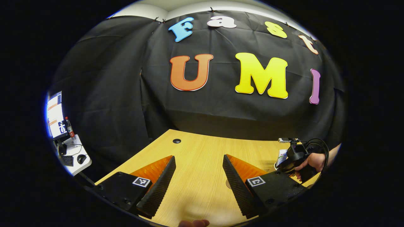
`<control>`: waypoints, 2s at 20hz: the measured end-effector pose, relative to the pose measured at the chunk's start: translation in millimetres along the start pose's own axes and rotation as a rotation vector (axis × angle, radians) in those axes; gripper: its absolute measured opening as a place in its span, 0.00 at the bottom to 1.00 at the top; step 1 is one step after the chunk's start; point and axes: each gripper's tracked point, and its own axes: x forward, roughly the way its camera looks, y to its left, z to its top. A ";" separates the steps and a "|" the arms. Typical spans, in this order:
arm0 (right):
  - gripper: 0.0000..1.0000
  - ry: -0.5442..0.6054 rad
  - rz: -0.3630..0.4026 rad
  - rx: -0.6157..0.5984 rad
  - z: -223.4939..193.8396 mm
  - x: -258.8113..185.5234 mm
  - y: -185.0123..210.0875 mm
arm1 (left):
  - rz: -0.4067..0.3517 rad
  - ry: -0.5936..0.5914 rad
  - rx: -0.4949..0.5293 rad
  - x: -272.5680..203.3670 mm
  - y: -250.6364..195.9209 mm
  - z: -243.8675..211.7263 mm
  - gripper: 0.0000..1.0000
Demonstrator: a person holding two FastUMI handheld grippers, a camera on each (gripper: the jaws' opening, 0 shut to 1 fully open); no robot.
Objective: Put the toothbrush and toothpaste on the desktop into the cup, then pick up the cup and place it on the coaster on the desktop.
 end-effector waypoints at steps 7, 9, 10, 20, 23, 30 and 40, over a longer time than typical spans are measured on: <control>0.24 -0.024 0.002 -0.027 -5.0 -10.2 11.3 | 0.011 -0.004 -0.004 -14.2 10.3 0.2 0.95; 0.23 -0.058 0.009 -0.070 -1.2 -18.8 28.2 | 0.021 -0.002 -0.010 -20.5 17.5 -2.2 0.95; 0.23 -0.076 0.016 -0.098 1.1 -23.0 40.5 | 0.030 0.001 -0.012 -20.3 22.9 -3.1 0.95; 0.23 -0.105 0.079 -0.278 2.2 -30.3 149.3 | 0.161 0.017 -0.051 -52.7 88.7 -12.9 0.95; 0.23 -0.091 0.048 -0.294 0.7 -23.2 155.2 | 0.194 0.031 -0.063 -58.3 104.5 -19.1 0.95; 0.24 -0.019 0.031 -0.268 -8.4 -5.2 153.3 | 0.209 0.055 -0.091 -59.6 115.0 -28.4 0.95; 0.94 -0.084 0.096 -0.203 -25.2 -46.0 149.4 | 0.112 0.040 -0.063 -39.0 83.3 -16.2 0.95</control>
